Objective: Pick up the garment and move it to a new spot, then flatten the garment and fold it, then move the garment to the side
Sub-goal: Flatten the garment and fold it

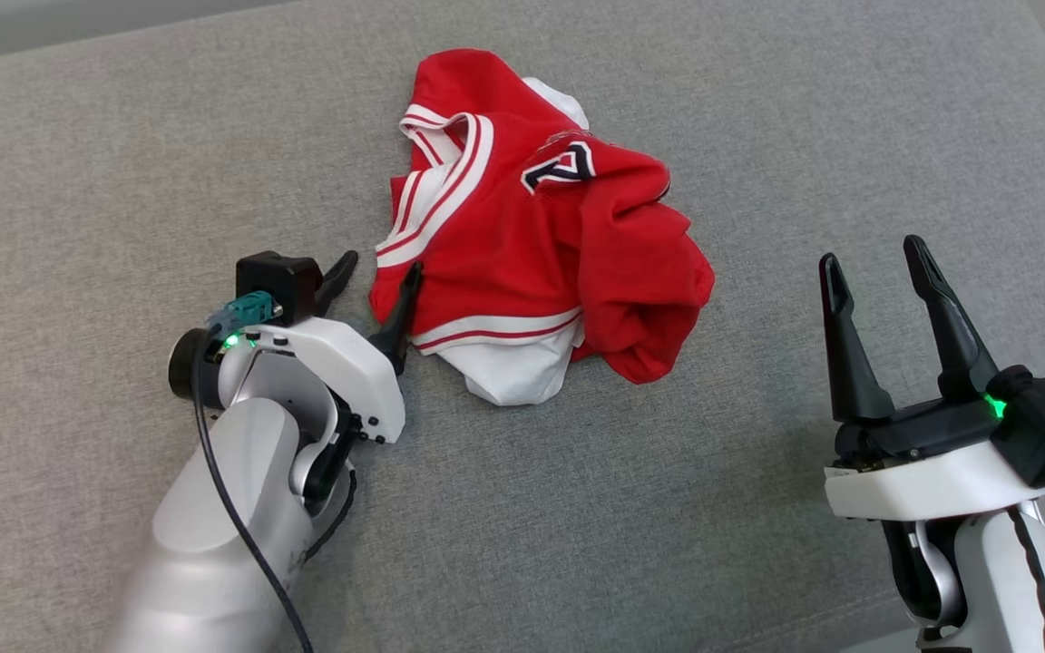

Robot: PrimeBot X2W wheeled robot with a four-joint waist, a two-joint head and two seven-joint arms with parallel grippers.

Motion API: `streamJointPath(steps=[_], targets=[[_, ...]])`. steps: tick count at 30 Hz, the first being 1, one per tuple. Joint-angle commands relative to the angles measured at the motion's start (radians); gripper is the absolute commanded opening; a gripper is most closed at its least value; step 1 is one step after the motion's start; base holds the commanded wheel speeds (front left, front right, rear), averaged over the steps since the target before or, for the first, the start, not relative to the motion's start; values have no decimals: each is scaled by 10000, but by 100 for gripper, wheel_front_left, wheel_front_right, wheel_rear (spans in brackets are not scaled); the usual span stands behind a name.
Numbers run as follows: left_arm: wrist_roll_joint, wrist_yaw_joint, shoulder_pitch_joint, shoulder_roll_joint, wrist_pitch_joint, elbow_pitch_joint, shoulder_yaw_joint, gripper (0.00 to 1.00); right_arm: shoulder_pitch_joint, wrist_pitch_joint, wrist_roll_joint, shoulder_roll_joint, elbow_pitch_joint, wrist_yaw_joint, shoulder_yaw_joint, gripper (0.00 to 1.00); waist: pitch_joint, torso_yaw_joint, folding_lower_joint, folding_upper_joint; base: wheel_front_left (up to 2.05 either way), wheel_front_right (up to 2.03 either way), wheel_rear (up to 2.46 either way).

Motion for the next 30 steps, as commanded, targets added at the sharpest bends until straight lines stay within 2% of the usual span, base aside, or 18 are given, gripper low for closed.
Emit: streamJointPath(steps=[1, 3, 7, 8, 9, 15, 20, 24, 30], targets=[[92, 137, -231, 101, 61, 181, -20, 100, -82, -23, 44, -42, -66, -3, -34, 100, 72, -69, 0, 0, 0, 0, 0], [168, 180, -349, 102, 109, 461, -108, 100, -68, -23, 67, -42, -87, -3, -42, 100, 103, -96, 0, 0, 0, 0, 0], [-96, -90, -442, 25, 298, 889, -362, 100, -65, -23, 70, -42, -71, -3, -61, 100, 138, -80, 0, 0, 0, 0, 0], [-141, -124, -458, 8, 360, 958, -443, 46, -75, -23, 67, -42, -61, -3, -59, 100, 138, -64, 0, 0, 0, 0, 0], [-165, -185, -445, -5, 387, 1002, -532, 0, -94, -23, 64, -42, -46, -3, -52, 100, 133, -47, 0, 0, 0, 0, 0], [-383, -297, -424, -12, 179, 966, -895, 0, -107, -23, 45, -42, 11, -3, 9, 100, 53, 36, 0, 0, 0, 0, 0], [-563, -288, -574, 164, -649, 685, -829, 0, -11, -23, 10, -43, 117, -3, 60, 100, -197, 134, 0, 0, 0, 0, 0], [-626, 129, -792, 432, -1343, 560, -409, 0, 49, -23, -3, -43, 176, -3, 101, 100, -428, 224, 0, 0, 0, 0, 0], [-648, 935, -1247, 1179, -1819, 349, 347, 0, 13, -23, -8, -43, 168, -3, 206, 100, -509, 313, 0, 0, 0, 0, 0]])
